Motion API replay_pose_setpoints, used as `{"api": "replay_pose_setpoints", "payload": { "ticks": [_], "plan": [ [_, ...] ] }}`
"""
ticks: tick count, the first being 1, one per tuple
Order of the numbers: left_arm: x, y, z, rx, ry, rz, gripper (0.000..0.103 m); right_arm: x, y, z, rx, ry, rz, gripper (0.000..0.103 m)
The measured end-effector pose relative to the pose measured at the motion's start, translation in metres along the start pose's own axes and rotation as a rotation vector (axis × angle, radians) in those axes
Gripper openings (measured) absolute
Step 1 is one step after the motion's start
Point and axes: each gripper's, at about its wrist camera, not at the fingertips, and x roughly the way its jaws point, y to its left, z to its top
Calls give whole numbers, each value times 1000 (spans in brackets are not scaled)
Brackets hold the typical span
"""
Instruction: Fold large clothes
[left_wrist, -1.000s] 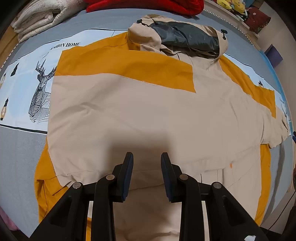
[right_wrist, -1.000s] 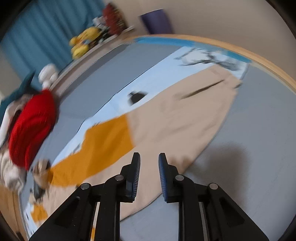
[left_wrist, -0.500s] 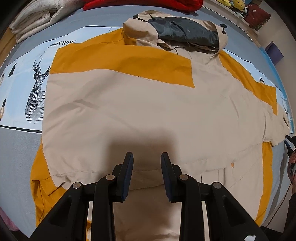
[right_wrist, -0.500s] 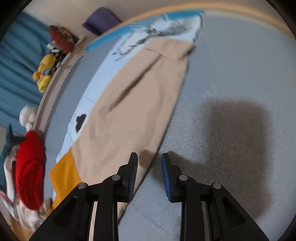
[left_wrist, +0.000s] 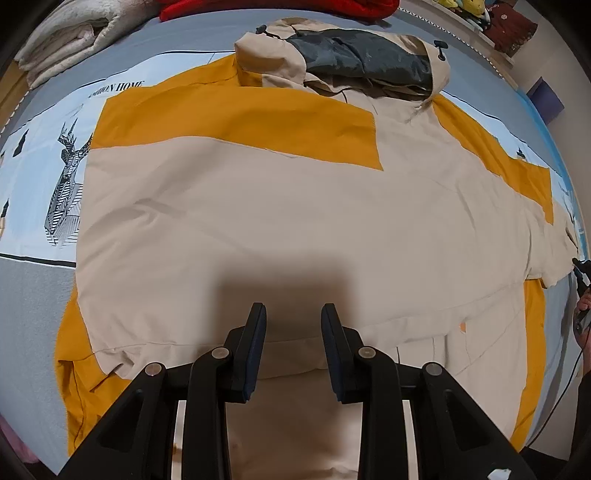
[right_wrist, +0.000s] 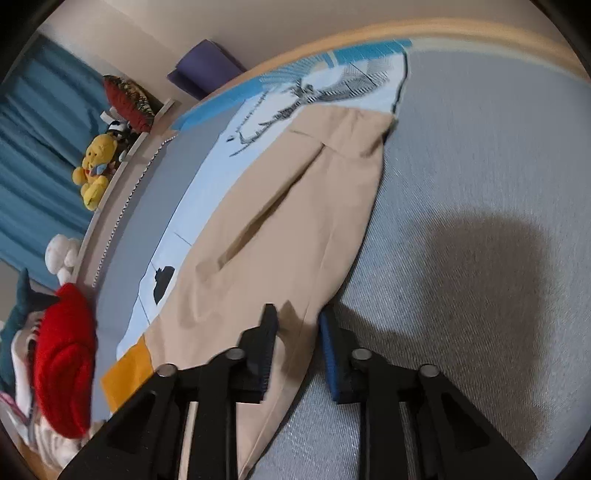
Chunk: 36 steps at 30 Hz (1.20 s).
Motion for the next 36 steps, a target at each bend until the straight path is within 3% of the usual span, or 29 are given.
{"api": "replay_pose_setpoints", "payload": {
  "ticks": [7, 13, 16, 19, 22, 25, 27, 29, 33, 34, 36],
  "plan": [
    [-7, 3, 1, -10, -12, -17, 28, -36, 52, -5, -151, -140, -23, 4],
    [-20, 19, 2, -54, -35, -36, 28, -92, 170, -49, -402, -222, 84, 3],
    [-30, 28, 4, -80, -54, -52, 28, -125, 243, -109, -577, -173, 207, 3],
    [-44, 41, 5, -119, -82, -73, 28, -159, 310, -191, -770, -76, 360, 3],
    [-54, 51, 4, -147, -101, -86, 28, -187, 359, -283, -963, 81, 493, 3],
    [-60, 59, 5, -166, -109, -99, 28, -200, 371, -349, -1054, 243, 560, 3],
    [-61, 63, 5, -178, -109, -106, 28, -193, 369, -389, -1106, 405, 519, 6],
    [-63, 66, 4, -189, -108, -113, 28, -188, 357, -403, -1102, 485, 446, 10],
    [-66, 67, 1, -181, -113, -106, 28, -189, 322, -374, -911, 498, 414, 11],
    [-66, 67, 1, -179, -115, -105, 28, -190, 311, -355, -837, 443, 408, 13],
    [-64, 64, 1, -175, -117, -105, 28, -185, 292, -326, -767, 329, 353, 29]
  ]
}}
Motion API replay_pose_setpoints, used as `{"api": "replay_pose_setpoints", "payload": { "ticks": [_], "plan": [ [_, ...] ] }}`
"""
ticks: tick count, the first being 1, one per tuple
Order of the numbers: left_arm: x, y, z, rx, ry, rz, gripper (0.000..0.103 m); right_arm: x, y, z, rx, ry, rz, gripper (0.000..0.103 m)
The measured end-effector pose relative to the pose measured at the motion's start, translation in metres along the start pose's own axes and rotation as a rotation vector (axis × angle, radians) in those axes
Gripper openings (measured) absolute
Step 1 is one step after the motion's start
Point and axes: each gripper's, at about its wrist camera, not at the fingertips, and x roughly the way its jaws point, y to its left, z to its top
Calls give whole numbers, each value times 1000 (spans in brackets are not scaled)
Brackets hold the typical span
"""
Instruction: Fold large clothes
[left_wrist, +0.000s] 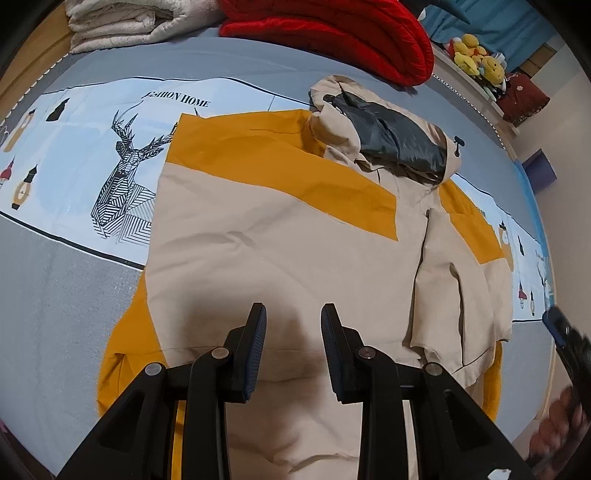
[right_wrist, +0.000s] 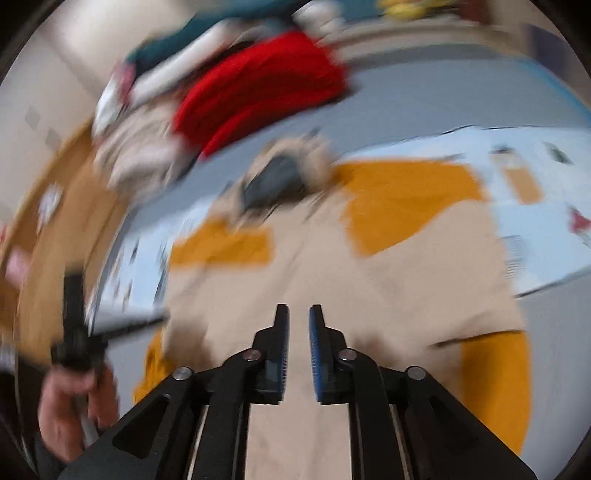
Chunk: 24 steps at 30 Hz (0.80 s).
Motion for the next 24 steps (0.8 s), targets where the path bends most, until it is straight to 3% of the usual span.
{"api": "replay_pose_setpoints", "payload": {
  "ticks": [1, 2, 9, 12, 17, 20, 21, 22, 23, 24],
  "plan": [
    [2, -3, -1, 5, 1, -1, 28, 2, -14, 2, 28, -17, -58, 44],
    [4, -8, -2, 16, 4, -4, 28, 7, -22, 4, 48, -6, -92, 50],
    [11, -49, -12, 129, -10, -59, 28, 62, -60, -2, 45, 263, 14, 50],
    [12, -63, -15, 170, -26, -79, 28, 75, -59, -6, -15, 312, 8, 50],
    [15, -81, -18, 219, -47, -105, 28, 90, -63, -13, 34, 364, 26, 50],
    [17, -90, -20, 237, -44, -130, 27, 91, -50, -16, -18, 379, 34, 50],
    [17, -93, -21, 244, -44, -139, 27, 92, -43, -18, -42, 384, 37, 48],
    [17, -96, -21, 254, -42, -154, 27, 94, -37, -20, -61, 391, 47, 40],
    [16, -99, -22, 262, -40, -167, 27, 94, -33, -21, -71, 399, 64, 24],
    [16, -103, -24, 274, -36, -182, 27, 95, -29, -22, -79, 405, 90, 16]
  ]
}}
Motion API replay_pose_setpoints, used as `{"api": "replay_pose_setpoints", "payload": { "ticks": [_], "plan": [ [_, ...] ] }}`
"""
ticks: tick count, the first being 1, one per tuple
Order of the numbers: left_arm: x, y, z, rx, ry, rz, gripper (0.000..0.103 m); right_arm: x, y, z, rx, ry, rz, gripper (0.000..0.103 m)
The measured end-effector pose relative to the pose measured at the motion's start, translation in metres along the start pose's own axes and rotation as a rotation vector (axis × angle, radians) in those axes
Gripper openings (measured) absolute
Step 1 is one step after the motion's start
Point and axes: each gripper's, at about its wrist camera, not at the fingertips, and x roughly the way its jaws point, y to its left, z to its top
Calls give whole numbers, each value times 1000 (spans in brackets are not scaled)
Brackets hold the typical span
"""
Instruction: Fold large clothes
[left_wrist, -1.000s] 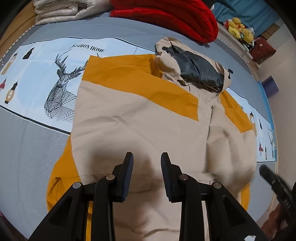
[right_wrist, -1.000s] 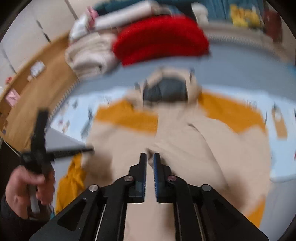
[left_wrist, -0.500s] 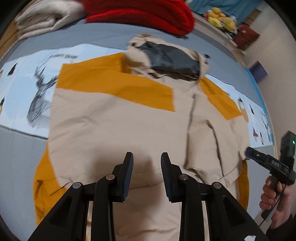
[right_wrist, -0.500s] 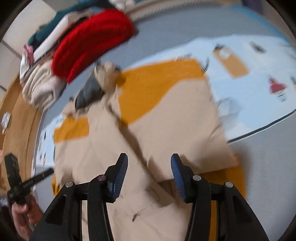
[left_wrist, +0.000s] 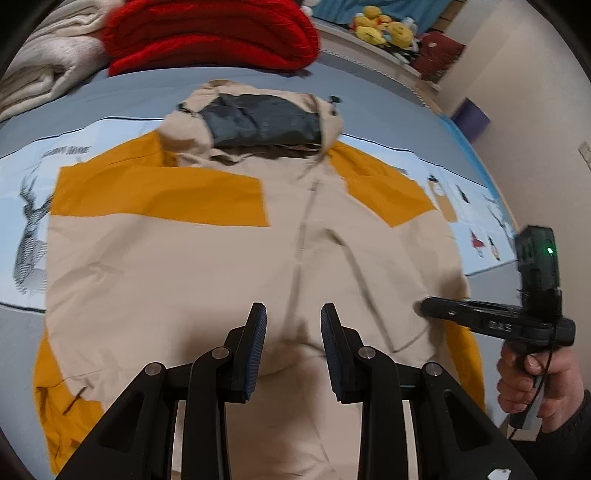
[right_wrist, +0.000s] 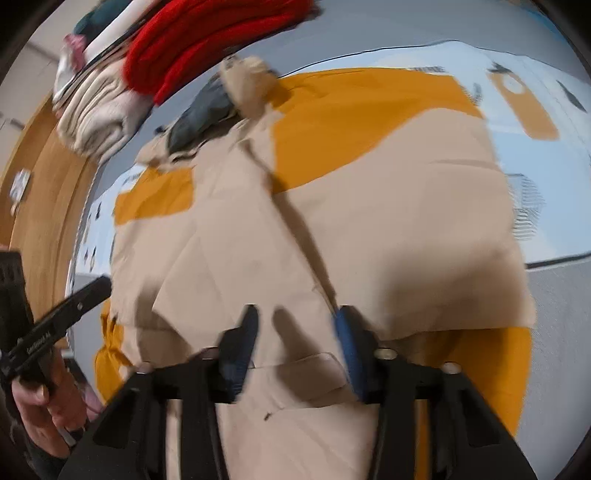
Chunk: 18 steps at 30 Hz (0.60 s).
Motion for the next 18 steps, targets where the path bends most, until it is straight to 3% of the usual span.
{"api": "replay_pose_setpoints", "payload": {
  "ticks": [1, 6, 8, 10, 15, 18],
  "plan": [
    [1, -5, 0, 16, 5, -23, 27, 0, 3, 1, -3, -5, 16, 9],
    [0, -30, -5, 105, 25, -161, 28, -16, 24, 8, 13, -105, 236, 7],
    [-2, -42, -8, 145, 27, -208, 36, -20, 33, 10, 9, -134, 296, 7],
    [-3, -52, -10, 175, 25, -223, 49, -22, 41, 11, 9, -152, 346, 7],
    [-1, -68, -13, 216, 19, -242, 50, -12, 61, 10, 17, -138, 424, 7],
    [2, -68, -14, 220, 21, -199, 49, -10, 69, 8, 9, -142, 448, 7]
  ]
}}
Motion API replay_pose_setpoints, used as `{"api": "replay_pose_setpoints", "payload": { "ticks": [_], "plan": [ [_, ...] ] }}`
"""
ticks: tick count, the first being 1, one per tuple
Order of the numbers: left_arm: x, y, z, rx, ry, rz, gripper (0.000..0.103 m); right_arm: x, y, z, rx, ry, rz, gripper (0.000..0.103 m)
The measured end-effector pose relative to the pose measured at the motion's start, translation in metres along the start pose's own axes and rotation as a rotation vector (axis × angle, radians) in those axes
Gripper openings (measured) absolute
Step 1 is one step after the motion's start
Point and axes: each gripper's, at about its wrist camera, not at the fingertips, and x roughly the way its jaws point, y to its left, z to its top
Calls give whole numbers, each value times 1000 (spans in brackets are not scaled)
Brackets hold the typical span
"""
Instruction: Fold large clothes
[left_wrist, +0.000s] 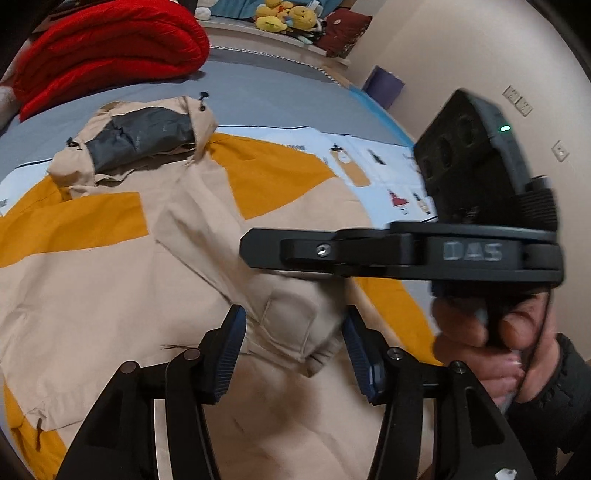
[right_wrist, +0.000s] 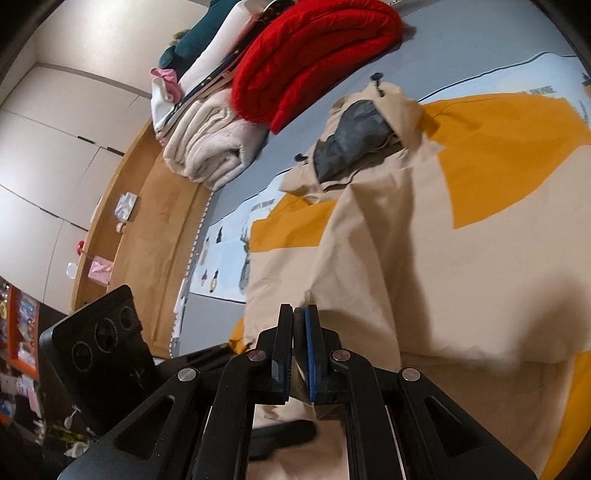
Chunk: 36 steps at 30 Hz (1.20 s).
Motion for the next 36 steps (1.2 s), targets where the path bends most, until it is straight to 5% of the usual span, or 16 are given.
{"api": "replay_pose_setpoints", "payload": {
  "ticks": [3, 9, 18, 23, 28, 32, 36],
  "plan": [
    [-2, 10, 0, -17, -12, 51, 7, 0, 8, 0, -30, -19, -3, 7],
    [-26, 76, 4, -289, -72, 128, 6, -18, 11, 2, -86, -112, -205, 13],
    [-94, 223, -43, -845, -115, 521, 8, 0, -57, -2, 112, 54, -549, 17],
    [-106, 232, -50, -903, -170, 449, 22, -6, -85, -6, 213, 76, -610, 17],
    [-66, 232, -47, -915, -52, 283, 36, -11, -76, -1, 174, 42, -593, 17],
    [-51, 236, -60, -967, 1, 298, 36, -17, -66, 3, 125, -4, -568, 17],
    [-47, 240, -72, -1057, -33, 198, 32, -20, -61, 6, 107, -33, -572, 19]
  ]
}}
